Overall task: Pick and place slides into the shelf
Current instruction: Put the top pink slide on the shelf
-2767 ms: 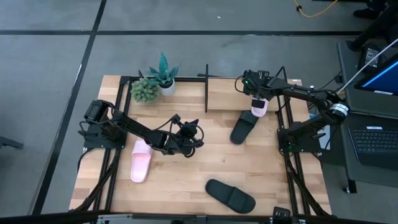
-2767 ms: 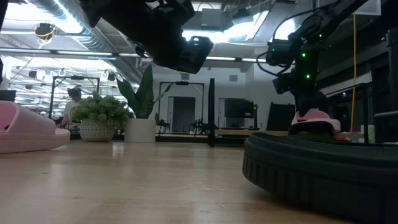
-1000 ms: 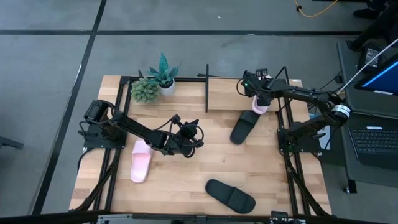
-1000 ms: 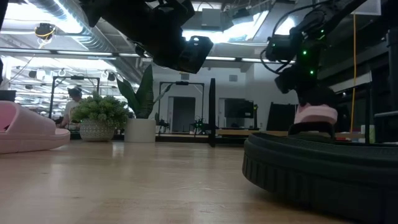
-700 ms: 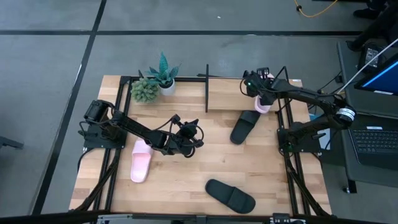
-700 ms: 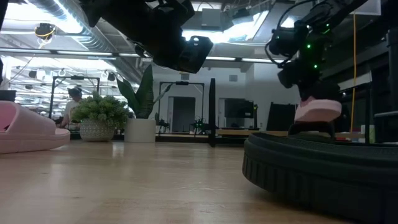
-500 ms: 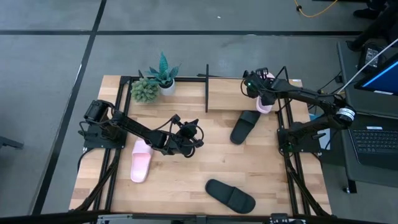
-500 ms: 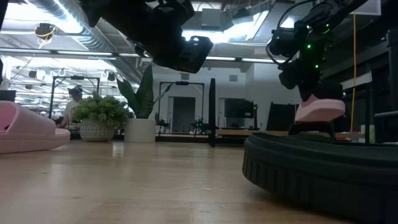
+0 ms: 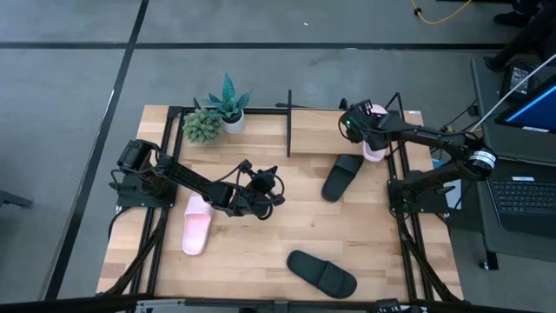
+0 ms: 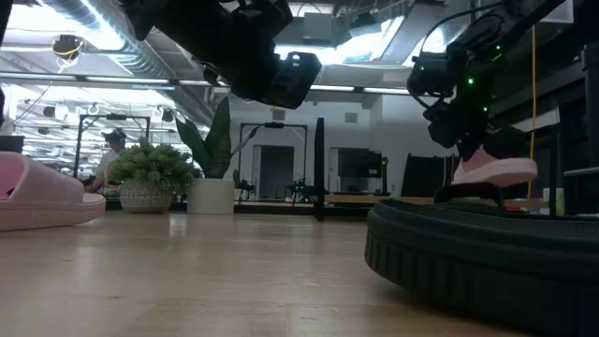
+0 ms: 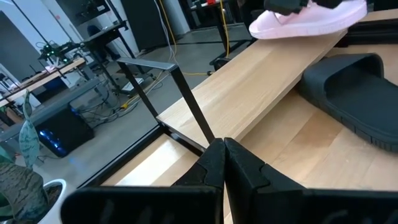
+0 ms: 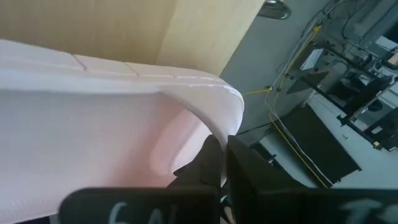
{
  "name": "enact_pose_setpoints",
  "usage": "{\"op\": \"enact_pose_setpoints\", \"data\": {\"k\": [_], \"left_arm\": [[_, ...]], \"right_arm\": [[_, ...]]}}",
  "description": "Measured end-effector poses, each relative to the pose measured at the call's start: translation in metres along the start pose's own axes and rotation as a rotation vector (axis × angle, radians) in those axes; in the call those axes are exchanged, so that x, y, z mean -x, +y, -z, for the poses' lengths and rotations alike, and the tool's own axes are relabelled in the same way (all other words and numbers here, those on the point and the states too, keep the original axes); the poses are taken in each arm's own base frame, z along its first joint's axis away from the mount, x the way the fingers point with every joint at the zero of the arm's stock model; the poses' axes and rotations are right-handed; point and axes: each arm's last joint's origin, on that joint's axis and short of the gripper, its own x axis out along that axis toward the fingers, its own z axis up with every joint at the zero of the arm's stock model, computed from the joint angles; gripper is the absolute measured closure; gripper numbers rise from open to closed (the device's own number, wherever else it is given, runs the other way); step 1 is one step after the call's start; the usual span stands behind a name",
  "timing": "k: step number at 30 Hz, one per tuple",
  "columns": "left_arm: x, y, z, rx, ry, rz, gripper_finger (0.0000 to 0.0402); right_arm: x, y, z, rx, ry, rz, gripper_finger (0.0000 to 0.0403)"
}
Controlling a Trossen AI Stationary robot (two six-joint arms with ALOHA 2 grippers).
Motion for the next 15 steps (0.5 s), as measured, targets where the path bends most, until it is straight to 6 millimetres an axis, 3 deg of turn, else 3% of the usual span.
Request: {"op": "enact_pose_setpoints", "data": {"k": [15], "left_arm": [[0.0,0.0,-0.002,0.018,-0.008,0.003,0.0402]], "right_arm": [[-0.015,0.015,-0.006,0.097,0.033,0.047,0.0392]]}}
